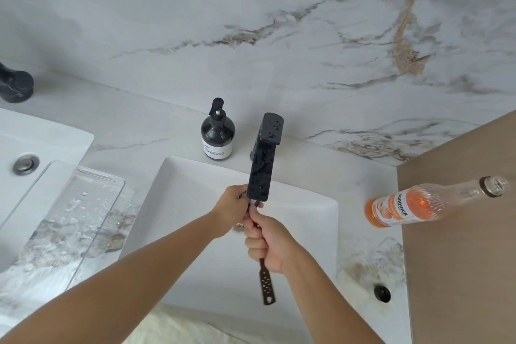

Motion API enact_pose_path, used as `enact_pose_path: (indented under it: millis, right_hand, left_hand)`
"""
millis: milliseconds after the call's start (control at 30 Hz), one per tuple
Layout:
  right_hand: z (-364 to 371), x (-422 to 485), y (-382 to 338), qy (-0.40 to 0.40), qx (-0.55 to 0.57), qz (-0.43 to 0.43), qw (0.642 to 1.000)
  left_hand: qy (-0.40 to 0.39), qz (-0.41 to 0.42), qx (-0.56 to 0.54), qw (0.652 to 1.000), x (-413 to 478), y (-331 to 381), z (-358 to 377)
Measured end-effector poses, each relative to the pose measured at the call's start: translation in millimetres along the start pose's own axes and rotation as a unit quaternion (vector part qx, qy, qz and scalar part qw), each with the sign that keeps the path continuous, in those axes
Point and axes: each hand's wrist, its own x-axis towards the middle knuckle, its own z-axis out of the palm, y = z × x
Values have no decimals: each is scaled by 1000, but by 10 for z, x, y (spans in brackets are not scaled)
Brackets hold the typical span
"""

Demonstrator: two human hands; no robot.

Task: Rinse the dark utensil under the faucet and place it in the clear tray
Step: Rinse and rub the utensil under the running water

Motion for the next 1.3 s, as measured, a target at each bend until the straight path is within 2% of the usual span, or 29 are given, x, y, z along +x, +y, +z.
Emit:
enact_pose_path:
  millis: [33, 67, 100, 133, 200, 267, 333, 367, 433, 500, 567, 600, 667, 700, 733, 767, 800, 833, 867, 900, 967, 1033, 1067, 1133, 1167, 1200, 1233, 1267, 1300]
  right_hand:
    - [-11, -24, 38, -7, -19, 22, 1000]
    - [-38, -54, 70, -2, -9, 86, 996]
    - [-74, -52, 96, 52, -19, 123, 991]
    - [-93, -49, 111, 65, -17, 128, 990]
    - [-58, -72, 88, 7, 157, 146, 977]
    - [73, -38, 48, 6, 274, 179, 945]
    - [125, -69, 42, 53, 181, 129, 974]
    - [97, -72, 72, 73, 90, 103, 988]
    - [-29, -75, 119, 53, -81, 92, 991]
    - [-151, -65, 88, 31, -91, 101, 990]
    - [-166, -8, 14, 37, -13, 106, 994]
    - [-86, 3, -29, 48, 97, 116, 987]
    - [88, -21, -115, 41, 268, 164, 949]
    - [99, -53, -125, 31, 256, 161, 953]
    - [57, -74, -110, 22, 189, 155, 969]
    - [-24, -77, -57, 24, 58, 131, 989]
    - [-131, -87, -20, 32, -103, 106, 988]
    - [-219, -81, -6, 35, -207, 74, 975]
    - [-255, -71, -10, 40, -222, 54, 973]
    - [-250, -68, -49, 44, -178, 48, 982]
    - [-129, -21, -66, 32, 54, 62, 996]
    - [-2, -39, -175, 26, 176, 111, 978]
    - [24, -55, -160, 30, 152, 95, 983]
    - [-30, -99, -27, 50, -53, 68, 995]
    - [-100, -122, 12, 50, -183, 72, 979]
    - [-158, -108, 41, 41, -251, 68, 965]
    - [-200, -113, 28, 31, -251, 63, 965]
    - [-207, -101, -3, 29, -185, 58, 981]
    - [-191, -66, -41, 38, -106, 66, 991]
  left_hand:
    - [-48, -22, 2, 999, -9, -24, -29]
    - [-101, -36, 40, 993, -17, -62, -71]
    - [-136, -44, 82, 986, -25, -108, -102]
    - [-142, -42, 99, 984, -28, -146, -118]
    - [-129, -35, 20, 991, -39, -159, -121]
    - [-114, -30, -120, 986, -46, -145, -55]
    - [-80, -27, -183, 980, -55, -157, 17]
    - [-66, -25, -152, 986, -55, -183, 29]
    - [-92, -33, 9, 995, -63, -223, 12]
    - [-121, -14, 103, 987, -70, -258, -9]
    - [-76, 5, 1, 997, -97, -183, -10]
    - [-46, 9, -77, 996, -101, -127, 4]
    - [-26, 7, -166, 986, -76, -46, 19]
    - [-32, -1, -165, 986, -86, -29, 8]
    - [-44, -10, -123, 991, -110, -34, -7]
    - [-64, -25, -46, 997, -137, -65, -21]
    - [-86, -30, 42, 995, -154, -108, -28]
    - [-94, -24, 99, 990, -170, -136, -39]
    - [-84, -8, 103, 991, -168, -143, -47]
    - [-71, 4, 55, 996, -171, -110, -53]
    - [-44, 2, -115, 992, -151, -12, -24]
    - [-34, -21, -190, 981, -120, 39, 10]
    - [-31, -24, -164, 986, -126, 25, 19]
    - [-44, -5, -14, 999, -183, -50, 13]
    - [-64, 7, 89, 994, -221, -99, -10]
    - [-77, 21, 160, 984, -224, -157, -41]
    - [-79, 28, 174, 981, -215, -198, -62]
    - [-76, 24, 124, 989, -227, -192, -61]
    - [-64, 12, 24, 998, -234, -160, -56]
